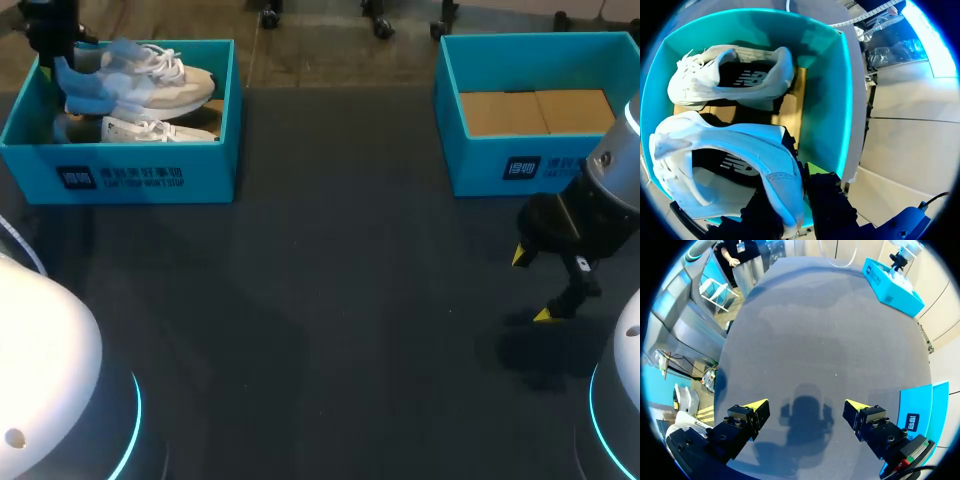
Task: Take the shoe out of the shoebox, open the shoe tongue, remove and reinsert the insole, then place the shoe into the shoebox
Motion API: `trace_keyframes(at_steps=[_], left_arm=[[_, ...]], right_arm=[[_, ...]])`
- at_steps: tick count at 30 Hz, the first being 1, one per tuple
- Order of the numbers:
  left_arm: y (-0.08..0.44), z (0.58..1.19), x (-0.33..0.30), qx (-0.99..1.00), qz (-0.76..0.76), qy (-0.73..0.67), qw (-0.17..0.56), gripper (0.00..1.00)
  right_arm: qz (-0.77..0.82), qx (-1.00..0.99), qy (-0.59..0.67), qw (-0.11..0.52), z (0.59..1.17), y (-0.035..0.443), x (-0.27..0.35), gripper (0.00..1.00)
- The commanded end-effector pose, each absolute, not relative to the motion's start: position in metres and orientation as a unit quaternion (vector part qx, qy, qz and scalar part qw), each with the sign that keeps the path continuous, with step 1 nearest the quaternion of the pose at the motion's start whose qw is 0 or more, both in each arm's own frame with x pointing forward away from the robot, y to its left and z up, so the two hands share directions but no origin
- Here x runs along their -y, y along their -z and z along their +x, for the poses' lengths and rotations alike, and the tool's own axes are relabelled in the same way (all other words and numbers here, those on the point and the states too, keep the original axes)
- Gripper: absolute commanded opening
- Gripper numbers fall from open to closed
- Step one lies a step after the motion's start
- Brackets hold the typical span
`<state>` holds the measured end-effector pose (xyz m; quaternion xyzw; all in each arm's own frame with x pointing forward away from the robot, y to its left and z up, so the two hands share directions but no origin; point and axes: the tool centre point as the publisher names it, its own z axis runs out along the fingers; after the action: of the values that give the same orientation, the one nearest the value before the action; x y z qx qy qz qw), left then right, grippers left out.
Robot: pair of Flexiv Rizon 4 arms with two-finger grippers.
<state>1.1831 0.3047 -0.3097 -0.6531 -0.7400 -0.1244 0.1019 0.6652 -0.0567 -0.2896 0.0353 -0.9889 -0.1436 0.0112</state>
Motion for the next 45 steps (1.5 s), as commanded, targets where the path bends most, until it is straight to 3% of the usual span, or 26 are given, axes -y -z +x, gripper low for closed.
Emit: trace_keyframes(at_steps=[1, 43, 44, 45], left_arm=[[0.319, 1.194, -0.306, 0.745, -0.649, 0.118, 0.098, 0.00], [0.365, 1.217, -0.299, 0.729, -0.672, 0.100, 0.088, 0.00], [0.366, 1.217, -0.299, 0.729, -0.673, 0.092, 0.085, 0.24], [0.364, 1.217, -0.299, 0.728, -0.675, 0.091, 0.083, 0.32]], right_arm=[[0.035, 0.989, 0.143, 0.011, 0.665, 0.290, 0.057, 1.00], [0.035, 0.989, 0.143, 0.011, 0.665, 0.290, 0.057, 1.00], [0.035, 0.989, 0.143, 0.011, 0.665, 0.290, 0.057, 1.00], [0.035, 0.989, 0.143, 0.011, 0.665, 0.290, 0.057, 1.00]])
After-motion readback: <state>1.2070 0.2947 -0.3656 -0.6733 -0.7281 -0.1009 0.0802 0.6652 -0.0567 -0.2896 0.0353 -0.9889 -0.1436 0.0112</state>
